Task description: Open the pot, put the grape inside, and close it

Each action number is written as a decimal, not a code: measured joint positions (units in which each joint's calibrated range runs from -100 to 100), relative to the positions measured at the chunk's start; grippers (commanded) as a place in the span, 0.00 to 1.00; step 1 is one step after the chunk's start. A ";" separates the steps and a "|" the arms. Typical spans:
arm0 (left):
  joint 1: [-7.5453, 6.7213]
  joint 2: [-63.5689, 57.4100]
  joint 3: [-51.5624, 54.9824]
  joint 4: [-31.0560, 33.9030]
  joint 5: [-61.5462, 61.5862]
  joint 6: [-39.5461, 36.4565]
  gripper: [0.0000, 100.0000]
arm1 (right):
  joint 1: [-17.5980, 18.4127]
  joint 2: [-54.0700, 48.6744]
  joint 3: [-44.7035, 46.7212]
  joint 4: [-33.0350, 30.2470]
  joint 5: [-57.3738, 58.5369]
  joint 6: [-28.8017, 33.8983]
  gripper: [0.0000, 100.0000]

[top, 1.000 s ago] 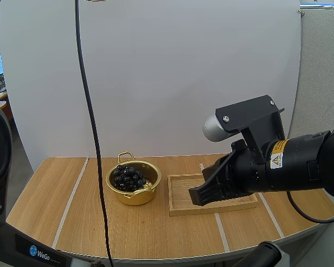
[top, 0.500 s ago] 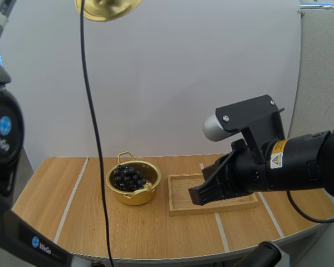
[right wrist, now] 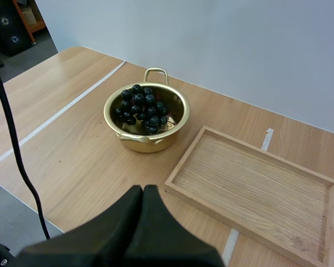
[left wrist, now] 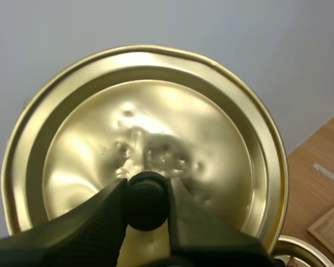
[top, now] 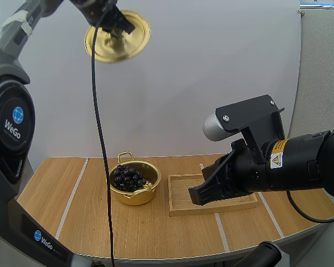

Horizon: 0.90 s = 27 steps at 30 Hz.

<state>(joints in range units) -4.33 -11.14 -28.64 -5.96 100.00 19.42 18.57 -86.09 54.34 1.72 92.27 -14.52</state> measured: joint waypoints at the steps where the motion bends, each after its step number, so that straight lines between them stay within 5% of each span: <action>1: 0.00 0.00 1.32 -0.71 0.00 0.35 0.00 | 0.00 0.00 0.00 0.00 0.00 0.00 0.00; 17: 0.00 0.51 28.58 -4.82 0.00 7.01 0.00 | 0.00 0.00 0.00 0.00 0.00 0.00 0.00; 27: 0.00 4.85 35.86 -4.82 0.00 9.06 0.00 | 0.00 0.00 0.00 0.00 0.00 0.00 0.00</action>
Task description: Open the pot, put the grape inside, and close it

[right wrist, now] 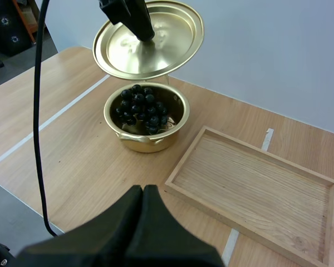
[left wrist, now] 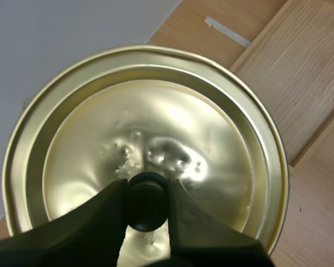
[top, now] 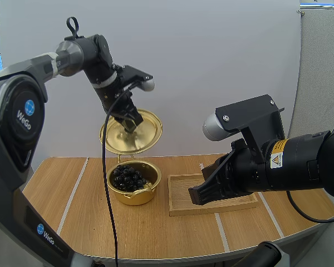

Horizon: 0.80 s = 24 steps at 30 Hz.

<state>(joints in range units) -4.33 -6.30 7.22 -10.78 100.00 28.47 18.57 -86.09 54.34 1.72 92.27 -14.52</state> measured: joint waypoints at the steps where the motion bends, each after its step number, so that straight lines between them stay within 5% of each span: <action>1: 0.00 1.03 0.86 0.00 0.00 0.28 0.00 | 0.00 0.00 0.00 0.00 0.00 0.00 0.00; 24: 0.00 11.43 3.22 -3.65 0.00 3.29 0.00 | 0.00 0.00 0.00 0.00 0.00 0.00 0.00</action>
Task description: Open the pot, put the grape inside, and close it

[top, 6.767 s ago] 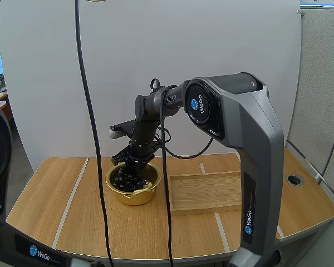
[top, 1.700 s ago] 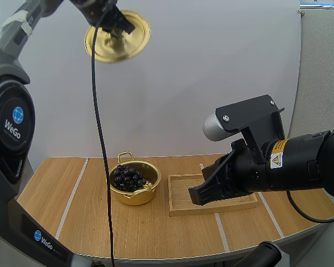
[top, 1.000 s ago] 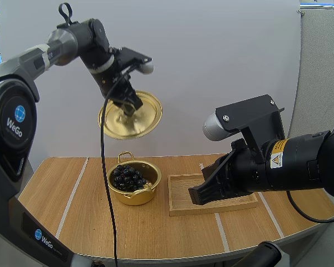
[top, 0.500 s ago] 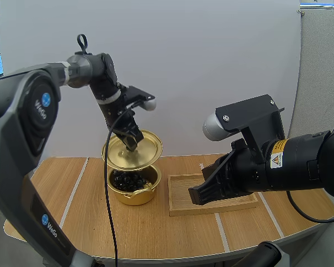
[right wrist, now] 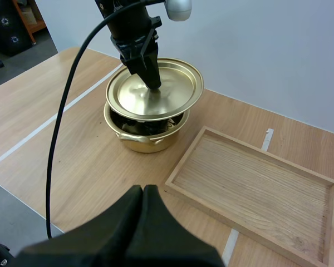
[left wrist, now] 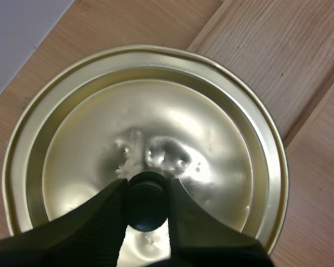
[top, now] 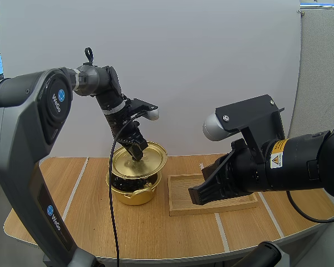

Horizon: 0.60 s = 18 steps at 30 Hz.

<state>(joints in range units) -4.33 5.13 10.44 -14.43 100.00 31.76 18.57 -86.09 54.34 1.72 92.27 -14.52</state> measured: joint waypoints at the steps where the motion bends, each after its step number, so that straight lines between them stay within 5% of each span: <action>1: 0.00 0.00 0.04 0.16 0.00 0.00 0.00 | 0.00 0.00 0.00 0.00 0.00 0.00 0.00; 18: 0.00 1.23 0.15 2.26 0.00 0.62 0.00 | -0.54 0.00 0.00 0.00 0.00 0.00 0.00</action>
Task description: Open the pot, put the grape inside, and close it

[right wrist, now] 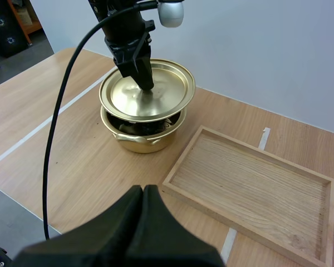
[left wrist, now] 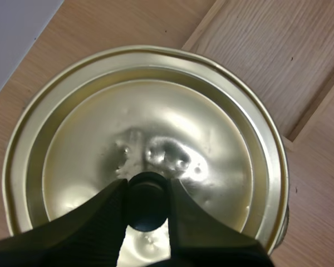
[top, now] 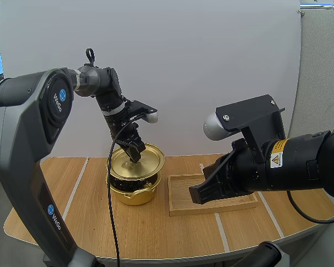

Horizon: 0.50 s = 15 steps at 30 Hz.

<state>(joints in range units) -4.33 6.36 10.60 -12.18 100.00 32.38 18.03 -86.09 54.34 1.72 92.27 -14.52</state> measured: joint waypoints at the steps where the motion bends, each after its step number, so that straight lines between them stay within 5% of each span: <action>1: 0.00 0.37 0.20 0.00 0.00 0.00 0.00 | 0.00 0.00 0.00 0.00 0.00 0.00 0.00; 15: 0.00 1.56 4.60 0.43 -3.47 0.71 0.00 | -0.23 0.00 0.00 0.00 0.00 0.00 0.00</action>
<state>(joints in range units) -4.33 7.91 15.20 -11.74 96.53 33.09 17.80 -86.09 54.34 1.72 92.27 -14.52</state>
